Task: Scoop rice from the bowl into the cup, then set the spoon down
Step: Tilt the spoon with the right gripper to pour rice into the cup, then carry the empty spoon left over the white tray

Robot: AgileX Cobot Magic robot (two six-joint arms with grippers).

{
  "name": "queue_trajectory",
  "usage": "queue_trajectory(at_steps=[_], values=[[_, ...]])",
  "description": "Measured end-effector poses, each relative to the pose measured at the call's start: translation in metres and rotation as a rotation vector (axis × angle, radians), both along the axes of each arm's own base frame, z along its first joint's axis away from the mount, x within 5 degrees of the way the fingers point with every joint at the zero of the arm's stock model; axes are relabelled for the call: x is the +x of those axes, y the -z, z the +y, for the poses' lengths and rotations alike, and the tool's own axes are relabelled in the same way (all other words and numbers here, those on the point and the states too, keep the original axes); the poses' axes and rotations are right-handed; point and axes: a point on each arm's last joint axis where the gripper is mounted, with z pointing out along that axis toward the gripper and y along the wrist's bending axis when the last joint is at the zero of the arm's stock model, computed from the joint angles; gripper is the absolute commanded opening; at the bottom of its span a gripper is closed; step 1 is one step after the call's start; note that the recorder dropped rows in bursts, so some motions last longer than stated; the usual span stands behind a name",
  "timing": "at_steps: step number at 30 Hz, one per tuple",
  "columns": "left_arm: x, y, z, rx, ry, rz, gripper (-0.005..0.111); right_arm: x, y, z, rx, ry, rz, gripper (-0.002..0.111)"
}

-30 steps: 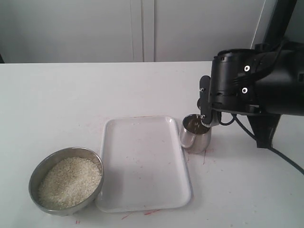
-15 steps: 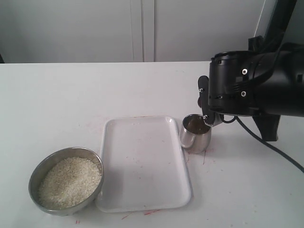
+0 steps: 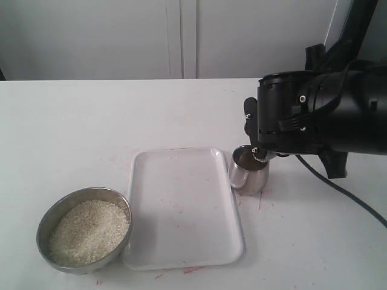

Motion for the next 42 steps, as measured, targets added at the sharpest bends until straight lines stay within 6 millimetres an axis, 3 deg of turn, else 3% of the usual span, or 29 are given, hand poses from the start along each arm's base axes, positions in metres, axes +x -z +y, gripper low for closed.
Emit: queue_trajectory(at_steps=[12,18,24,31,42], values=[[0.000,0.000,0.000,0.000,0.000,0.000,0.014,-0.015,0.018,0.004,0.385,0.342,-0.078,0.000],[0.000,0.000,0.000,0.000,0.000,0.000,0.014,-0.019,0.022,0.006,0.448,0.411,-0.064,0.000],[0.000,0.000,0.000,0.000,0.000,0.000,0.014,-0.029,0.003,0.002,0.561,0.458,-0.124,0.000],[0.000,0.000,0.000,0.000,0.000,0.000,0.014,-0.051,-0.021,0.005,0.801,0.553,-0.075,0.000],[0.000,0.000,0.000,0.000,0.000,0.000,0.014,-0.079,-0.024,0.042,0.935,0.490,0.104,0.000]])
